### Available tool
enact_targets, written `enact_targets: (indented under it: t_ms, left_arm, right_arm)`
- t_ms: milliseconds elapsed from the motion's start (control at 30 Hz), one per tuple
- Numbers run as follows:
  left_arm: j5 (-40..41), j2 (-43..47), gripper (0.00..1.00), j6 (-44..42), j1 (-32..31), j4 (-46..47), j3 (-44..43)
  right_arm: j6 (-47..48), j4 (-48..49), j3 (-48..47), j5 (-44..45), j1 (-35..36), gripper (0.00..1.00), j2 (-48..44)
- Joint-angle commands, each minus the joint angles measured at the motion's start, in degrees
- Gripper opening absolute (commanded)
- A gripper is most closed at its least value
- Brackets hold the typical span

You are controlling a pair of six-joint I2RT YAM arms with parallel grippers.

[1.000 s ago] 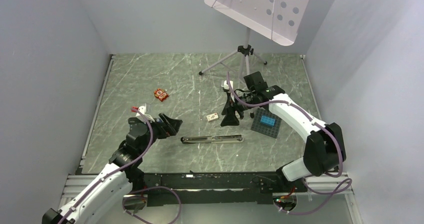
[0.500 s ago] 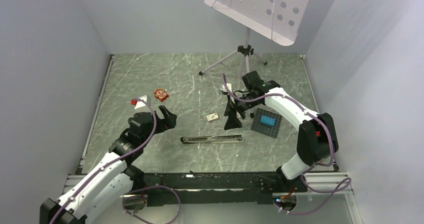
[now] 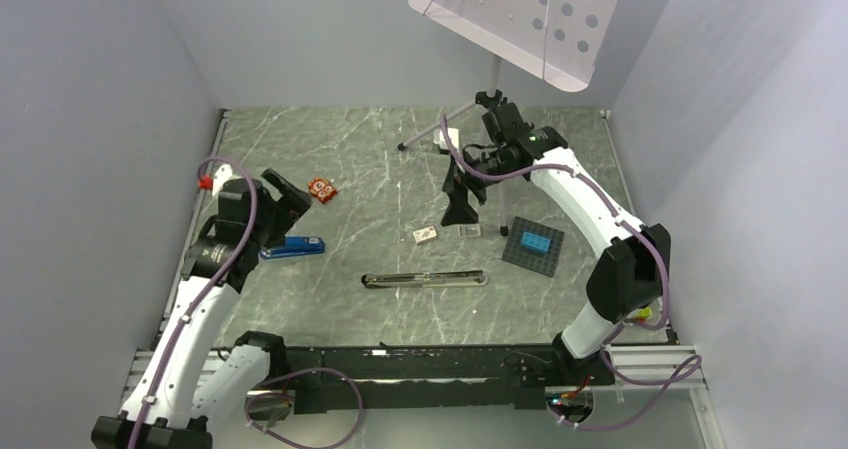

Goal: Load the staples into the stapler
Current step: Open the stapler at the center of the board.

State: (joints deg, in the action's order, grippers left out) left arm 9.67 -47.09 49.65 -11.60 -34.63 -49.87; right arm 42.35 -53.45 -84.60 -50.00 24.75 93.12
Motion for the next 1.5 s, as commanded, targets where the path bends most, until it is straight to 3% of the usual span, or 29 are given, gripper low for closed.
enact_targets:
  t_ms: [0,133,433,767,1033,1267,1467]
  left_arm:
    - [-2.8,-1.1,0.99,20.1,2.5,-13.2,0.4]
    - [-1.7,-5.7,0.98,28.3,4.4,-14.1,0.6]
    - [-0.8,-20.0,0.89,26.7,8.3,-15.2,-3.4]
    - [-1.0,-29.9,0.68,25.0,12.6,-9.9,-3.0]
    - [-1.0,-35.3,0.63,22.6,15.7,-6.8,-2.2]
    - [-2.8,-39.2,0.64,20.9,16.9,-4.8,-4.7]
    - [-4.5,-40.3,0.42,20.7,17.0,-3.1,-4.3]
  right_arm:
    - [-1.3,-4.7,-6.8,-2.2,0.7,1.00,2.7]
    - [-8.0,2.7,-3.2,-3.4,0.7,1.00,1.8]
    - [-11.7,4.9,-2.1,-3.5,0.6,1.00,3.6]
    - [-13.0,6.7,-0.1,-4.8,0.6,1.00,5.5]
    - [-12.6,4.8,-2.8,-5.0,0.6,1.00,8.4]
    - [-12.7,5.2,-1.6,-6.1,0.6,1.00,8.5]
    - [-12.7,5.0,-1.5,-5.5,0.6,1.00,8.3]
